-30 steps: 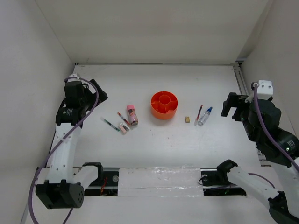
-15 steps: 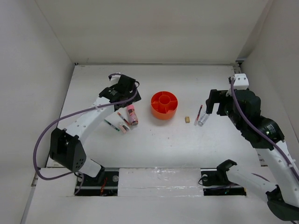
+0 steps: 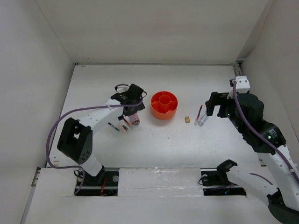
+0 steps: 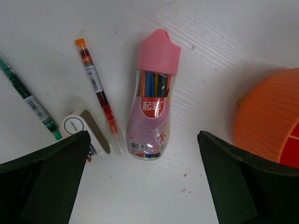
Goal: Sort the stationery into containers
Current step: Pick up the stationery from the center of the board.
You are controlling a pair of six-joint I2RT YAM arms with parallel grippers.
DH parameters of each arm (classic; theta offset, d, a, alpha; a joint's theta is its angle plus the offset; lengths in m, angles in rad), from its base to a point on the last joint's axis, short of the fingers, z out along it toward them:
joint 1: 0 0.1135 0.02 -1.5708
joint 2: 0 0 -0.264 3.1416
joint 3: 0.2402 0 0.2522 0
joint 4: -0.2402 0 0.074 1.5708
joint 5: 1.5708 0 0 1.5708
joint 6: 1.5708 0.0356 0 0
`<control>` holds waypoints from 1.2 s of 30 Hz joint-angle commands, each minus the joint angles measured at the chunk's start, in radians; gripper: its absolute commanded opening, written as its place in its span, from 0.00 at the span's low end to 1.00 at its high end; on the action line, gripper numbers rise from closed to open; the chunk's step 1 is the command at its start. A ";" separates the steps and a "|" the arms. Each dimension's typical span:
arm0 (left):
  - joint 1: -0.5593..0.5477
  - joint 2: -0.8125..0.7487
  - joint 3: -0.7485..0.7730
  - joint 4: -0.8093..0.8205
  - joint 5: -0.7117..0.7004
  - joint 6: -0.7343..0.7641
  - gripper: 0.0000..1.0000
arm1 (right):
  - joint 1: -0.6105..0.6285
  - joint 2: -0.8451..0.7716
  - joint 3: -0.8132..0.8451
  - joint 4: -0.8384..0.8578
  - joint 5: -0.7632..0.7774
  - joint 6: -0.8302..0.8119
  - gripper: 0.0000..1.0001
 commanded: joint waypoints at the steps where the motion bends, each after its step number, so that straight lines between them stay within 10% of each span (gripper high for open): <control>1: 0.004 0.020 -0.026 0.047 -0.001 -0.012 0.98 | -0.004 -0.002 -0.013 0.071 -0.032 -0.009 1.00; 22: -0.016 0.207 -0.007 0.126 0.037 0.029 0.82 | 0.005 -0.002 -0.053 0.081 -0.071 -0.009 1.00; 36: -0.016 0.270 -0.036 0.153 0.055 0.020 0.38 | 0.005 -0.002 -0.062 0.081 -0.071 -0.009 1.00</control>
